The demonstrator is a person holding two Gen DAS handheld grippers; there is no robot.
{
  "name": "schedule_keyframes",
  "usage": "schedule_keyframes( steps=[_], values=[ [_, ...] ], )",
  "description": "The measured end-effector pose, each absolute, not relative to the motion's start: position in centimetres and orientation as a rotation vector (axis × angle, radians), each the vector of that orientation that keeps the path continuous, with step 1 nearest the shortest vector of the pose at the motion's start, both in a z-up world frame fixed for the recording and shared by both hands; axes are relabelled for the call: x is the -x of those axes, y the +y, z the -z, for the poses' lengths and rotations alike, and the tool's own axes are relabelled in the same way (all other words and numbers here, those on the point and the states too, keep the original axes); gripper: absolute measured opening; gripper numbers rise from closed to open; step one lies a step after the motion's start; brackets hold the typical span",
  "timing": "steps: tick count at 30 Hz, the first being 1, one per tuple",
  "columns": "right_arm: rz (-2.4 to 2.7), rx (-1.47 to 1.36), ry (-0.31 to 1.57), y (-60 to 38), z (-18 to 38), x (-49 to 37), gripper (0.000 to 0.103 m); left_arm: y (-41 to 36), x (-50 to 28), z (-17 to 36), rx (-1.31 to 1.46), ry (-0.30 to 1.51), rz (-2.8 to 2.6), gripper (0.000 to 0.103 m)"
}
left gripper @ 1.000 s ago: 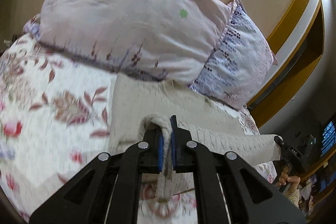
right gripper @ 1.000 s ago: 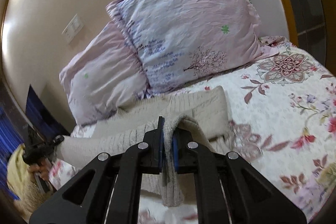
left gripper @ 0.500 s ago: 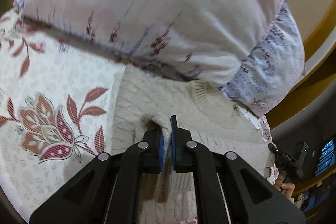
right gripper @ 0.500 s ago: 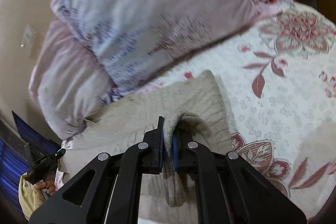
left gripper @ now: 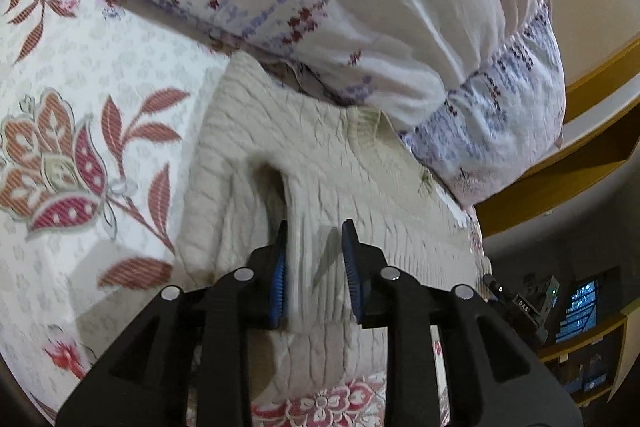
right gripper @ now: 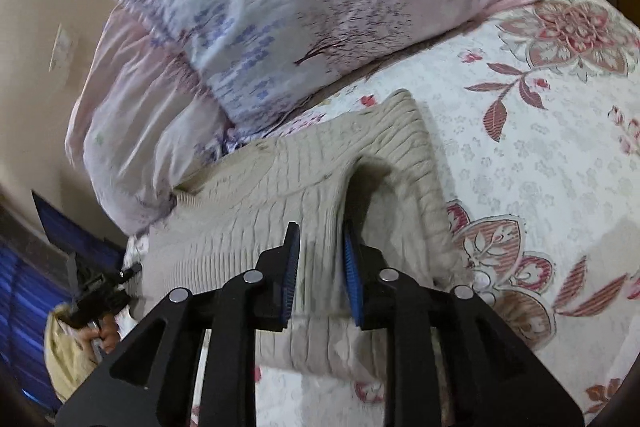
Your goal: Fold small clothes
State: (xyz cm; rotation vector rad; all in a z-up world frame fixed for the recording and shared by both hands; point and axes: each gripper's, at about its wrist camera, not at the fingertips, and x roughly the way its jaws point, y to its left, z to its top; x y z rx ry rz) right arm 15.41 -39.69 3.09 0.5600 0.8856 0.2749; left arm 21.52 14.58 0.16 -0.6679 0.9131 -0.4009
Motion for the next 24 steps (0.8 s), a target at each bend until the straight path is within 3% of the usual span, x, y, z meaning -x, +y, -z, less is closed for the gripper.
schedule_keyframes(
  steps=[3, 10, 18, 19, 20, 22, 23, 24],
  values=[
    [-0.265, -0.576, 0.841, -39.9, -3.8, -16.1, 0.010, 14.2, -21.8, -0.3, 0.640, 0.915, 0.409, 0.008],
    [-0.204, -0.738, 0.740, -41.6, -4.0, -19.9, 0.009, 15.3, -25.1, -1.0, 0.776, 0.839, 0.390, 0.007],
    [-0.068, -0.833, 0.845, -41.2, 0.0, -24.7, 0.010, 14.9, -28.9, 1.0, 0.943, 0.853, 0.318, 0.007],
    [-0.064, -0.846, 0.846, -41.2, 0.1, -24.8, 0.014, 14.8, -29.1, 1.2, 0.956, 0.856, 0.313, 0.008],
    [-0.072, -0.867, 0.843, -41.3, 0.0, -24.9, 0.029, 14.8, -29.2, 1.3, 0.977, 0.854, 0.310, 0.014],
    [-0.117, -0.897, 0.811, -41.3, -0.9, -24.5, 0.061, 14.8, -29.0, 1.3, 1.016, 0.840, 0.333, 0.034],
    [-0.114, -0.879, 0.796, -41.3, -1.5, -24.1, 0.075, 14.9, -28.7, 0.9, 1.021, 0.824, 0.345, 0.051],
    [-0.099, -0.826, 0.766, -41.1, -2.5, -23.4, 0.077, 15.1, -28.2, 0.3, 1.009, 0.804, 0.342, 0.057]
  ],
)
